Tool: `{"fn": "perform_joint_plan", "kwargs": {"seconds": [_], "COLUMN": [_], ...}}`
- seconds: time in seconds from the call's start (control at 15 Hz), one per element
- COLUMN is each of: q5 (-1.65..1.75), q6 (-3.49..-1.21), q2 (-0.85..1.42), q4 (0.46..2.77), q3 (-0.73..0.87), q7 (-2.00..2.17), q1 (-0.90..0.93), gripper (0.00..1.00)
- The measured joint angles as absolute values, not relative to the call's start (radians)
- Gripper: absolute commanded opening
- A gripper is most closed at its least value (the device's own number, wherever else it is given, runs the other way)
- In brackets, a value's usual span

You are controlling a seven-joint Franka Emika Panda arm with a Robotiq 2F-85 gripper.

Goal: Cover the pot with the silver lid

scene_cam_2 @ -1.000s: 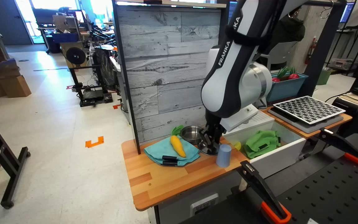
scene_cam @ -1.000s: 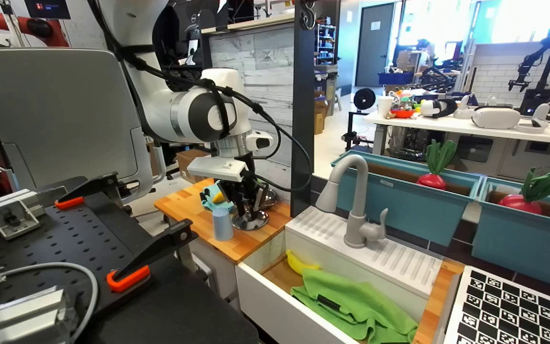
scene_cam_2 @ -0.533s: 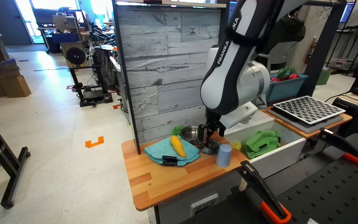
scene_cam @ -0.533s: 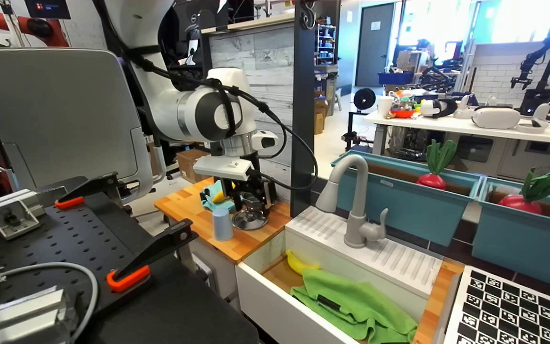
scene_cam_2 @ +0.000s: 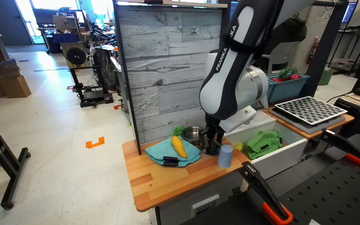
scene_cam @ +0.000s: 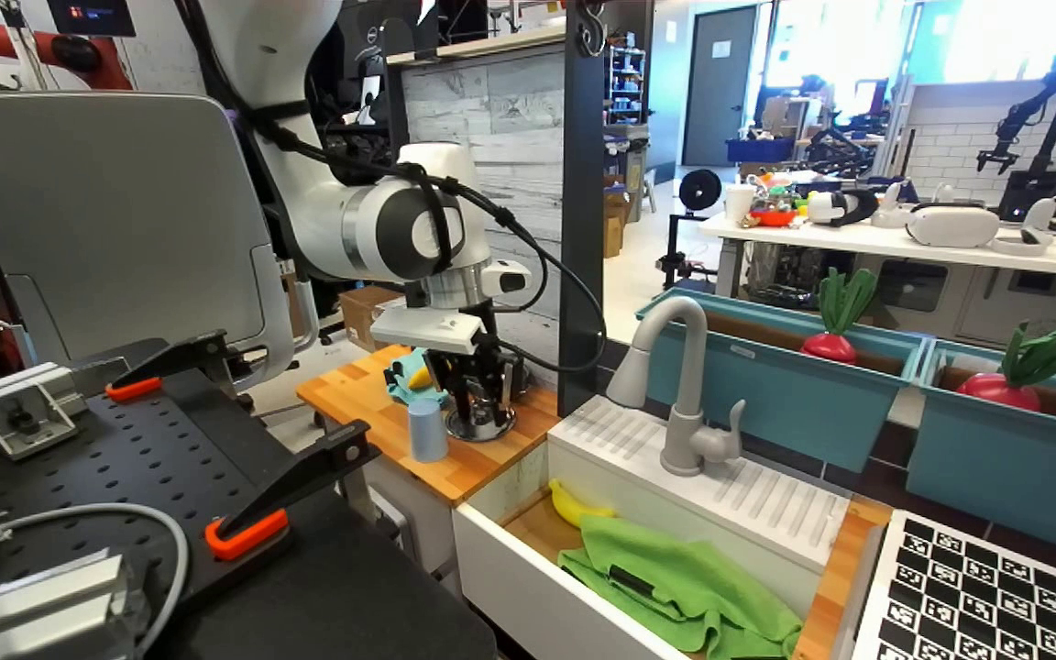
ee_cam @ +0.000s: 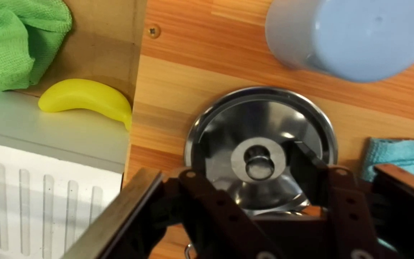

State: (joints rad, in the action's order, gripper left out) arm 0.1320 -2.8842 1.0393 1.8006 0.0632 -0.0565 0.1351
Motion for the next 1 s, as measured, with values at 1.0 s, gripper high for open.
{"fn": "perform_joint_plan", "kwargs": {"seconds": [1.0], "q5": [0.134], "q6": [-2.908], "q2": [1.039], "q4": [1.803], "q3": [0.072], "q7": [-0.076], "q1": [0.134], "gripper": [0.05]}}
